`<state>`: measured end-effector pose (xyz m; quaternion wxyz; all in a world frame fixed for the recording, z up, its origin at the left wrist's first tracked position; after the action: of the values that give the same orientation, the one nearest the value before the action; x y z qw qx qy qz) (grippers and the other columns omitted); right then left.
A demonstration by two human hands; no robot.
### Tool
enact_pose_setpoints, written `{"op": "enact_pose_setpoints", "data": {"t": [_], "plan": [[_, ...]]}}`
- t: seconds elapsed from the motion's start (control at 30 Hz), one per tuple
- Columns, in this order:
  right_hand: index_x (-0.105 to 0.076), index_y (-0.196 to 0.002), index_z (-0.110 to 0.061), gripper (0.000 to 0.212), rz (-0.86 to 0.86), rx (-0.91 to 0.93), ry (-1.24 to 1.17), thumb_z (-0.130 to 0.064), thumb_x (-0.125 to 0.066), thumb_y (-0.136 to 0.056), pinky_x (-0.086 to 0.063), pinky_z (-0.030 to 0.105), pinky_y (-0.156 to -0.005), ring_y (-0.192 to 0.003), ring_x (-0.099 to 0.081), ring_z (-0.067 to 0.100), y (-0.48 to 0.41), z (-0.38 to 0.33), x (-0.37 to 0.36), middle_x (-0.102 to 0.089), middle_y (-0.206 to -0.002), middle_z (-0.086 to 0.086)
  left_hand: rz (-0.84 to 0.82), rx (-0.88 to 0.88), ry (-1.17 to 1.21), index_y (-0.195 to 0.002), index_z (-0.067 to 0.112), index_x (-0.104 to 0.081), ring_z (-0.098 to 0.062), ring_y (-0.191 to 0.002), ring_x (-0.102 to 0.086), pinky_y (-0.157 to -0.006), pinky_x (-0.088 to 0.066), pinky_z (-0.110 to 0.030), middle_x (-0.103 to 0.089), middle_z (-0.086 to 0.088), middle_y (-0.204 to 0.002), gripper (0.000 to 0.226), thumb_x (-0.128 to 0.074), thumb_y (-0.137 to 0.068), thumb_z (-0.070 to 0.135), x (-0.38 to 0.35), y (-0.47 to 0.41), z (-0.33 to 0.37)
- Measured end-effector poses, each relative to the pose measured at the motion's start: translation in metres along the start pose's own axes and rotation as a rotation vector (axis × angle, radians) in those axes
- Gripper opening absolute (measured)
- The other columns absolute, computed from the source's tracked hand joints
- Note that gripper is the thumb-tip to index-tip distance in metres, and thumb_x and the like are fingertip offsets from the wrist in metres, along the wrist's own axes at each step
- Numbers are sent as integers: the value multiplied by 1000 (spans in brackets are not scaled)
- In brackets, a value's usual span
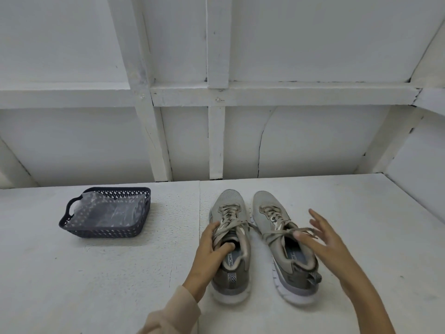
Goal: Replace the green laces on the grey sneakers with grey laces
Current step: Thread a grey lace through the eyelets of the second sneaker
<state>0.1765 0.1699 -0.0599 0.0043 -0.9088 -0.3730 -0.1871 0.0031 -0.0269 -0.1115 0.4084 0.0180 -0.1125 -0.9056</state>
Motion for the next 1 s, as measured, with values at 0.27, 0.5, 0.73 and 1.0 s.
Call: {"op": "enact_pose_setpoints", "data": {"t": [0.27,0.5,0.73,1.0], "plan": [[-23,-150,-38,106,-72,19,285,-58,-81,-62,-40,41,-108,-134,-40,16,5,16,-34,-32,-152,-5,43,-118,-171,-144,27,-35,-7,-129,-41,-109,-36,-29,-40,8,-143,94,-72,-62,53,-14,18,21],[-9,-154,-35,110,-47,1,435,-35,-79,-70,-39,37,-96,-131,-40,29,10,14,-36,-26,-153,5,139,-339,-639,-150,32,-26,-19,-148,-11,-116,-20,-33,-15,-2,-160,94,-78,-72,36,-32,32,17],[-27,-152,-32,89,184,152,593,-42,-73,-76,-38,40,-105,-143,-25,29,35,16,-51,-8,-162,3,132,-310,-1116,-156,25,-6,-22,-150,2,-116,-20,-58,4,1,-163,91,-58,-86,49,-38,36,20],[-36,-148,-34,86,125,164,643,-38,-78,-73,-41,37,-99,-130,-42,33,42,14,-48,-4,-163,0,45,-313,-1269,-154,7,4,-33,-149,9,-122,1,-38,7,-12,-163,92,-51,-93,48,-44,34,23]]}}
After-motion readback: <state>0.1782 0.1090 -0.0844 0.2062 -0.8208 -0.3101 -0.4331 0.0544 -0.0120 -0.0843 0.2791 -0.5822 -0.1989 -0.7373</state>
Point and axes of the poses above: each hand's wrist, its own y-axis away from the middle knuckle, its own x-axis out of the back of the hand, z = x × y, the point moved 4 cm from there along -y, towards the middle knuckle
